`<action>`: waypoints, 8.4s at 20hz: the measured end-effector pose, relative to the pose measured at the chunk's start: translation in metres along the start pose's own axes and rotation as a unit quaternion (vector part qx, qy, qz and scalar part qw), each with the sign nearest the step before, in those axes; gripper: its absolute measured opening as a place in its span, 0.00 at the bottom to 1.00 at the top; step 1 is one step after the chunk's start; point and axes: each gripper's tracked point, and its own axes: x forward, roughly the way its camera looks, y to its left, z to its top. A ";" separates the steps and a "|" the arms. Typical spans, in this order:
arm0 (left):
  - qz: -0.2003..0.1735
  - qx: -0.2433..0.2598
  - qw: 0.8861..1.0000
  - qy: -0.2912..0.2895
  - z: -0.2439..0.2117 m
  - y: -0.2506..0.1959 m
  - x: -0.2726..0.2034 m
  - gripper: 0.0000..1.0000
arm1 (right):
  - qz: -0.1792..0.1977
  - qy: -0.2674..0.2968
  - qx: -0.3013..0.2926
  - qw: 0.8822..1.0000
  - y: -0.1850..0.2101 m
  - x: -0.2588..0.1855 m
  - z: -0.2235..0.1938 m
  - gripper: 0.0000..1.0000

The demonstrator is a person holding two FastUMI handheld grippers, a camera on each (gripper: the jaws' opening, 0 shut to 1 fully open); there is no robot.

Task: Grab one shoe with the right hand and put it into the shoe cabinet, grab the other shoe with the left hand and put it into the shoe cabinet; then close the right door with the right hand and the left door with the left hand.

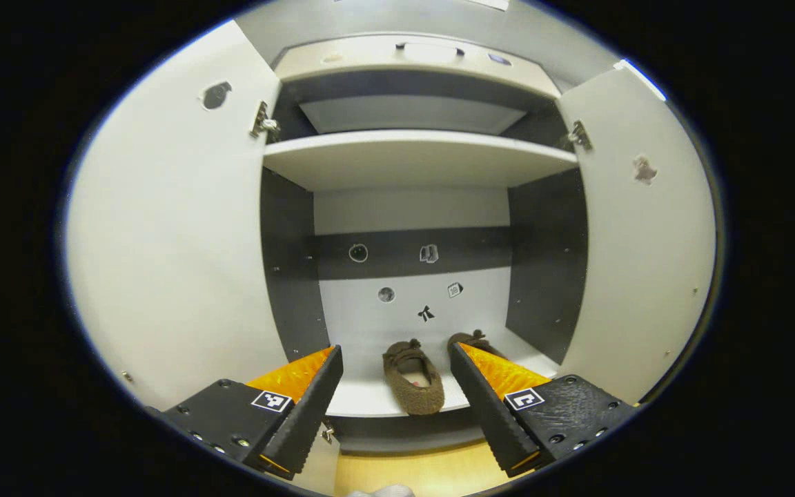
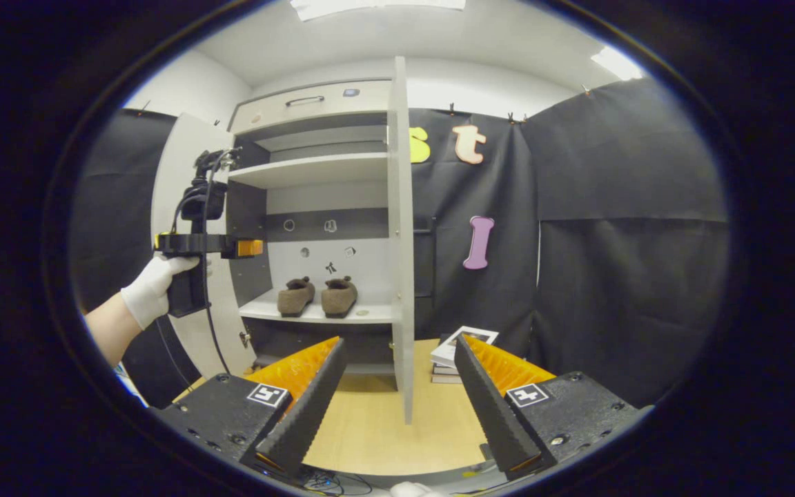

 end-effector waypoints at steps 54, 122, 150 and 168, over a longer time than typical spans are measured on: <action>0.098 -0.002 0.995 0.005 -0.093 0.004 -0.228 0.96 | -0.006 -0.009 -0.003 1.000 -0.051 0.174 0.065 0.92; 0.103 0.023 0.994 0.000 -0.060 0.094 -0.084 0.95 | 0.027 0.058 -0.005 0.998 -0.004 -0.067 -0.005 0.95; 0.057 -0.016 0.998 -0.001 -0.067 0.050 -0.295 0.96 | 0.022 -0.009 0.020 1.000 0.046 -0.061 0.037 0.94; 0.052 -0.008 0.999 0.000 -0.076 0.040 -0.314 0.95 | 0.038 -0.007 0.013 0.999 0.070 -0.060 0.026 0.92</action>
